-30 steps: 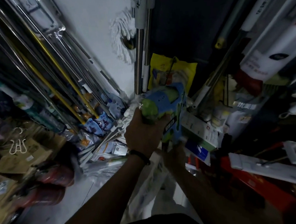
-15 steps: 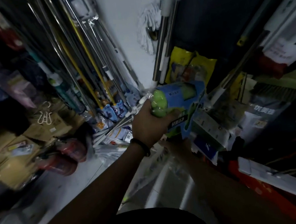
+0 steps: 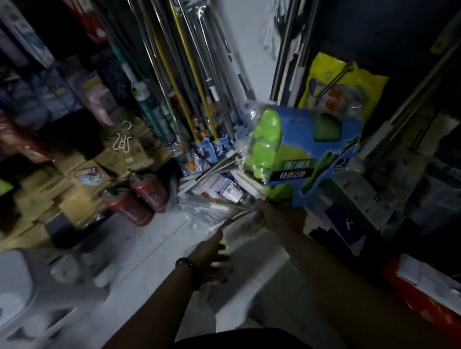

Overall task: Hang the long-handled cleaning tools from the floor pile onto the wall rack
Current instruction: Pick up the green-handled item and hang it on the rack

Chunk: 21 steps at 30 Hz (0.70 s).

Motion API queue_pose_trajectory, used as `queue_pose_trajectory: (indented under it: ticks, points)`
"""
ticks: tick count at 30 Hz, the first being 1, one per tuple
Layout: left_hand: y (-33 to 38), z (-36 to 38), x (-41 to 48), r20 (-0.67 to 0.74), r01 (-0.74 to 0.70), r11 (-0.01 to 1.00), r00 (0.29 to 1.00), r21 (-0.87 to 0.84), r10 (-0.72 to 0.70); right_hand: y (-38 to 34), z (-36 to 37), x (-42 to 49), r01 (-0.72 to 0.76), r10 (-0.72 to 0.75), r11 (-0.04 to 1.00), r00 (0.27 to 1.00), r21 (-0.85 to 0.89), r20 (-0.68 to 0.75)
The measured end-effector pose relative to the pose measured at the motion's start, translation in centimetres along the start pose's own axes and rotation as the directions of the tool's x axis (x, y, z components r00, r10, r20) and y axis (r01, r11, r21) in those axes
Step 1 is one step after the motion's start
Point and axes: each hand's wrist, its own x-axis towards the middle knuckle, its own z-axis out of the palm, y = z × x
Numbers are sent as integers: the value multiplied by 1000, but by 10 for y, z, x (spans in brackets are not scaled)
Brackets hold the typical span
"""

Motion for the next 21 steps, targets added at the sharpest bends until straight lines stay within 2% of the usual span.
queue_pose_trajectory:
  ticks: [2, 3, 6, 9, 13, 16, 19, 21]
  points:
    - [-20, -10, -2, 104, 106, 994, 989, -32, -102, -11, -3, -15, 6, -5, 1000, 1000, 28, -6]
    - [-29, -16, 2, 109, 128, 990, 986, -51, -122, -12, -5, -24, 24, -24, 999, 1000, 30, -20]
    - [-38, -28, 13, 66, 59, 958, 997, -282, -42, -14, -10, -44, 6, -5, 991, 1000, 133, -7]
    - [-35, -37, 23, 12, -46, 834, 998, -549, 64, -12, -15, -51, -60, 61, 958, 998, 280, 3]
    - [-24, -60, 31, -109, -180, 627, 983, -758, 151, -1, -11, -57, -181, 169, 887, 983, 424, 67]
    - [-6, -72, 21, -148, -235, 560, 969, -794, 198, 2, -3, -61, -226, 205, 836, 974, 501, 97]
    - [16, -79, 3, -172, -304, 603, 948, -738, 268, 4, 5, -63, -266, 252, 794, 962, 547, 102]
    - [30, -79, -11, -189, -347, 633, 933, -692, 306, 7, 7, -66, -303, 262, 779, 953, 549, 153]
